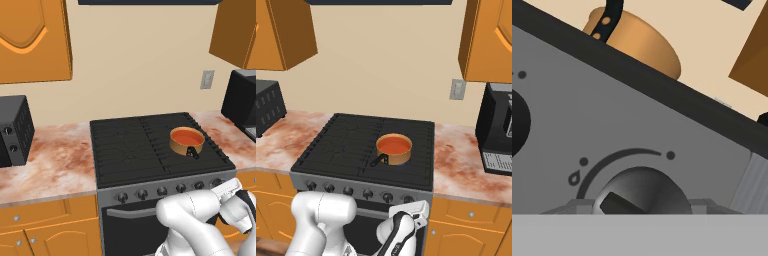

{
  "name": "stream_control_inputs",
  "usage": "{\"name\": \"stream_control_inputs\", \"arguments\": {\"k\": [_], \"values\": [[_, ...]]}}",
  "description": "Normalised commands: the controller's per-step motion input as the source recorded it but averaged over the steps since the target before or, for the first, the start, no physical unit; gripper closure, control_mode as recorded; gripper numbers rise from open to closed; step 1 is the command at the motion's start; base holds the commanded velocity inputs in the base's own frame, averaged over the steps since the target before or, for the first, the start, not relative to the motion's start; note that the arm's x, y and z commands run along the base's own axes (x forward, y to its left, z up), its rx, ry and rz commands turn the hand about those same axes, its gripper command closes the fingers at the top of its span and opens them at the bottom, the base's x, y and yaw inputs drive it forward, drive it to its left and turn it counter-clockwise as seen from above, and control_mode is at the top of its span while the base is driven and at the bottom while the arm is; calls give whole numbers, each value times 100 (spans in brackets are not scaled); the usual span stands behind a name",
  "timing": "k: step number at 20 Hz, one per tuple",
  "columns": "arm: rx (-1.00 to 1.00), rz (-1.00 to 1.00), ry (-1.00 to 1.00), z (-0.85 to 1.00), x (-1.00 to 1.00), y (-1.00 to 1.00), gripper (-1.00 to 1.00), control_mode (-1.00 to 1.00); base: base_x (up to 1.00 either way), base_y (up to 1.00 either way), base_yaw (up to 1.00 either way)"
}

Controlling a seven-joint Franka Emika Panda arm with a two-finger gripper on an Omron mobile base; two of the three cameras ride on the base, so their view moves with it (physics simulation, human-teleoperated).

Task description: Wait until the marinara sauce is simmered to a deep red color and then turn off the stove.

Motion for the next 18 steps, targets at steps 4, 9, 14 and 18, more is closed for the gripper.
{"name": "stream_control_inputs", "arguments": {"k": [4,9,14,18], "values": [[0,0,0,0,0,0,100,-100,0,0,0],[0,0,0,0,0,0,100,-100,0,0,0],[0,0,0,0,0,0,100,-100,0,0,0],[0,0,0,0,0,0,100,-100,0,0,0]]}}
